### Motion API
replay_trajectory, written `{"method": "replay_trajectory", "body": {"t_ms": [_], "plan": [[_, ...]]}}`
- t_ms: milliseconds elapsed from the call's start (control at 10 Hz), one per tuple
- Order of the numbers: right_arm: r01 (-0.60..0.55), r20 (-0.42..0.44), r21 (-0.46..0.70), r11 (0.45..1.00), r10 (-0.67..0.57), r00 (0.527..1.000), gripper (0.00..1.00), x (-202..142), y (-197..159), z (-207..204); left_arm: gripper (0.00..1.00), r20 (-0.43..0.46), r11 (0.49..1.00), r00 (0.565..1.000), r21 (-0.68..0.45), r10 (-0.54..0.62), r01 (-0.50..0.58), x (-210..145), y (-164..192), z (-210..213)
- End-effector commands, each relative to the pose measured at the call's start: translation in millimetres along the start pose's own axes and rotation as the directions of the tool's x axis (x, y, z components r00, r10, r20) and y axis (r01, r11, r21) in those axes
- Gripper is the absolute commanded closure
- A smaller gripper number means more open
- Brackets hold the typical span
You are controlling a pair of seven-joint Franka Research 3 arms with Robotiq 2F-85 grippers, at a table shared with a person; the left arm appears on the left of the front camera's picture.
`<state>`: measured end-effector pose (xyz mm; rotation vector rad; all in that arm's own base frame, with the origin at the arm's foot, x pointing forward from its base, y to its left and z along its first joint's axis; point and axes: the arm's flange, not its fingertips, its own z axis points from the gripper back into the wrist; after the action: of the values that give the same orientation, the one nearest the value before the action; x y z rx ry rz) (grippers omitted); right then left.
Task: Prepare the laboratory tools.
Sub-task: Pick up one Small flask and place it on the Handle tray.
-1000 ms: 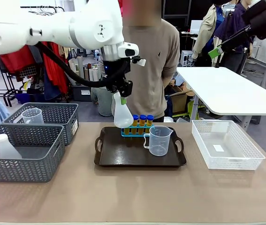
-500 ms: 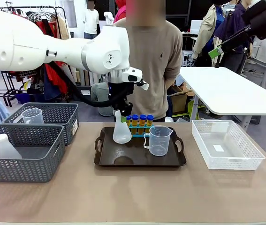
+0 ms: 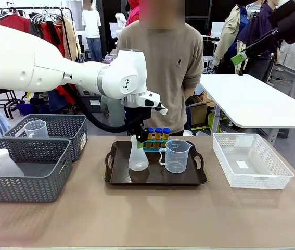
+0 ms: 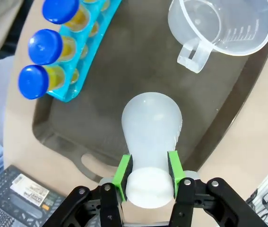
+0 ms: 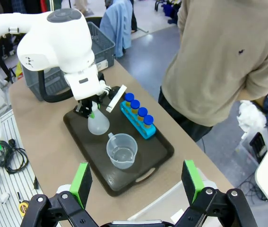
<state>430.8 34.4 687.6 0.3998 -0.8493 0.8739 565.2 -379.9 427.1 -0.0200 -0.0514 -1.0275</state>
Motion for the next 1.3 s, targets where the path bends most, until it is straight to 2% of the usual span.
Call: {"method": "replay_trajectory", "body": {"t_ms": [0, 400, 500, 1000, 1200], "plan": [[0.0, 0.014, 0.008, 1.0, 0.0, 1.0, 0.0, -0.5, 0.5, -0.5, 1.0, -0.021, 1.0, 0.999, -0.001, -0.03, 0.03, 2.1, 0.6, -3.5], [0.0, 0.014, 0.008, 1.0, 0.0, 1.0, 0.0, -0.5, 0.5, -0.5, 1.0, -0.028, 1.0, 0.999, -0.006, -0.028, 0.027, 3.1, 0.3, -7.2], [0.0, 0.014, 0.008, 1.0, 0.0, 1.0, 0.0, -0.5, 0.5, -0.5, 0.96, -0.033, 0.999, 0.999, -0.006, -0.033, 0.033, 3.6, 1.2, -7.1], [0.0, 0.014, 0.008, 1.0, 0.0, 1.0, 0.0, -0.5, 0.5, -0.5, 0.0, -0.04, 1.0, 0.999, -0.017, -0.002, 0.002, 3.4, 3.8, -5.7], [0.0, 0.014, 0.008, 1.0, 0.0, 1.0, 0.0, -0.5, 0.5, -0.5, 0.0, -0.034, 1.0, 0.999, -0.026, 0.009, -0.01, 2.8, 4.7, -4.5]]}}
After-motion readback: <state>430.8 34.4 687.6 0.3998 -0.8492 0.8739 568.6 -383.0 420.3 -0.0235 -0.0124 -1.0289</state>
